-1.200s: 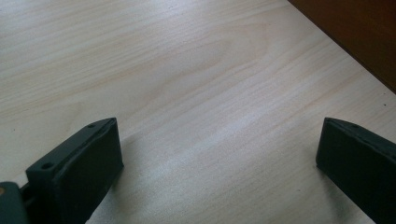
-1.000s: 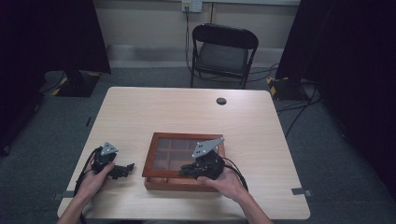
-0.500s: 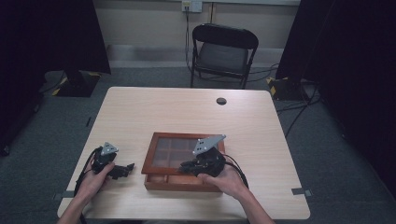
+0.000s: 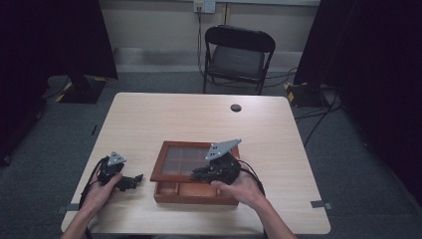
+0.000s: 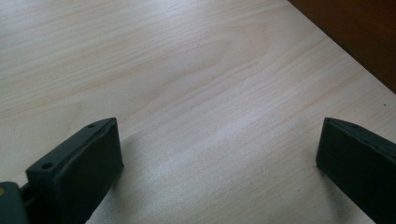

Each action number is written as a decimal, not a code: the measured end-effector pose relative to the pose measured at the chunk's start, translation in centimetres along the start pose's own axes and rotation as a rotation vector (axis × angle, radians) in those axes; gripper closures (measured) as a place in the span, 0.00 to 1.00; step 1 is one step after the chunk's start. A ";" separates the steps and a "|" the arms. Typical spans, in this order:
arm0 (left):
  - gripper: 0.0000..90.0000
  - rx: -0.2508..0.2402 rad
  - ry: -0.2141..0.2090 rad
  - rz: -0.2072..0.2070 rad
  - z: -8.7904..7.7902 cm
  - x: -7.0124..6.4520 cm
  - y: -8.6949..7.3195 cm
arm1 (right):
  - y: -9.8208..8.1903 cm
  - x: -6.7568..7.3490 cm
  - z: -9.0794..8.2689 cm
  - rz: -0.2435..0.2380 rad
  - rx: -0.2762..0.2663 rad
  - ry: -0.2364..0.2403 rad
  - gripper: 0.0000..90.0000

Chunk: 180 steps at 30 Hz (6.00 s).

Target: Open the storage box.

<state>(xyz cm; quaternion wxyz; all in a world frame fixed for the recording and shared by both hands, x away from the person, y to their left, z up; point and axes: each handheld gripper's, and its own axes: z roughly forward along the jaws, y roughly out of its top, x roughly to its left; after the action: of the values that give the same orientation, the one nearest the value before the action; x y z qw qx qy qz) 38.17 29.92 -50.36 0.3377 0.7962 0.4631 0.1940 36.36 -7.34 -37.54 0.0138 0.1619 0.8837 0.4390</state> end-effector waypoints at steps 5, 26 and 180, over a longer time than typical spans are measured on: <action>0.00 0.000 0.000 0.000 0.0 0.0 0.0 | 0.3 -0.1 -0.2 -0.003 0.001 -0.003 0.91; 0.00 0.000 0.000 0.000 0.0 0.0 0.0 | 1.4 -0.5 -0.8 -0.003 -0.006 -0.004 0.91; 0.00 0.002 0.001 0.000 0.0 0.0 0.0 | 6.0 -3.5 -2.9 -0.007 0.015 -0.001 0.92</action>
<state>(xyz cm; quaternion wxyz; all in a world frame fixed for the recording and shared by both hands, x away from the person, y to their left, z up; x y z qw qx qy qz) 38.14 29.92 -50.34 0.3367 0.7964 0.4636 0.1938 40.88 -7.20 -31.49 0.0147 0.1593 0.8874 0.4323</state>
